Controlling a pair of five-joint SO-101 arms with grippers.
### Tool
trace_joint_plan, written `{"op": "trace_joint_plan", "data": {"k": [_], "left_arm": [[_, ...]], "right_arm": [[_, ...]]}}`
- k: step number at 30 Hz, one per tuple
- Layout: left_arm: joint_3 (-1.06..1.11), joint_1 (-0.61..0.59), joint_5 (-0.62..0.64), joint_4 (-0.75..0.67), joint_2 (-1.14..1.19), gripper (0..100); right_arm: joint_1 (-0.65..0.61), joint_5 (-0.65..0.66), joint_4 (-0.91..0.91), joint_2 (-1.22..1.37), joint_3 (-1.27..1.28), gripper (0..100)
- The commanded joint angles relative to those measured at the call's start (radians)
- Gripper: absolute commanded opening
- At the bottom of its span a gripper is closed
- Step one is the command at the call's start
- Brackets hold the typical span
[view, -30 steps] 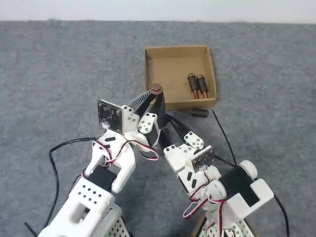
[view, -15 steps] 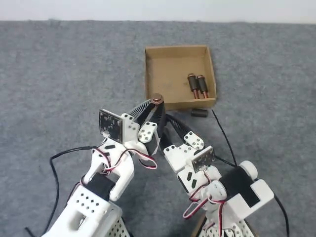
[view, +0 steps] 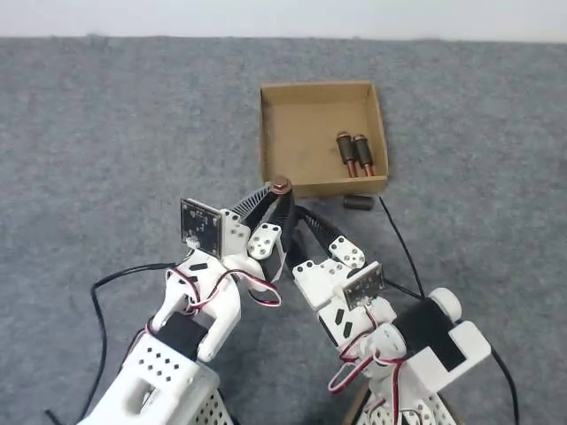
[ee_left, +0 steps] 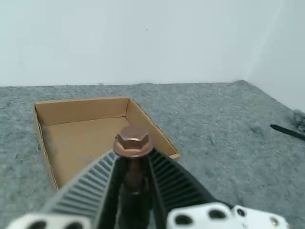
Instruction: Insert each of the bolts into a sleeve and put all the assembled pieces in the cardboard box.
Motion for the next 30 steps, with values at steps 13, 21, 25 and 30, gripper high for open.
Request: {"op": "trace_joint_plan", "data": {"k": [13,21,25,30], "left_arm": [[0.051,-0.012,0.003,0.086,-0.044,1],[0.051,-0.012,0.003,0.084,-0.044,1],[0.051,-0.012,0.003,0.084,-0.044,1],[0.053,-0.015,0.003,0.084,-0.044,1]], "right_arm": [[0.018,-0.003,-0.004,-0.010,-0.015,0.6],[0.018,-0.003,-0.004,-0.010,-0.014,0.6],[0.018,-0.003,-0.004,-0.010,-0.012,0.6],[0.018,-0.003,-0.004,-0.010,-0.012,0.6]]}}
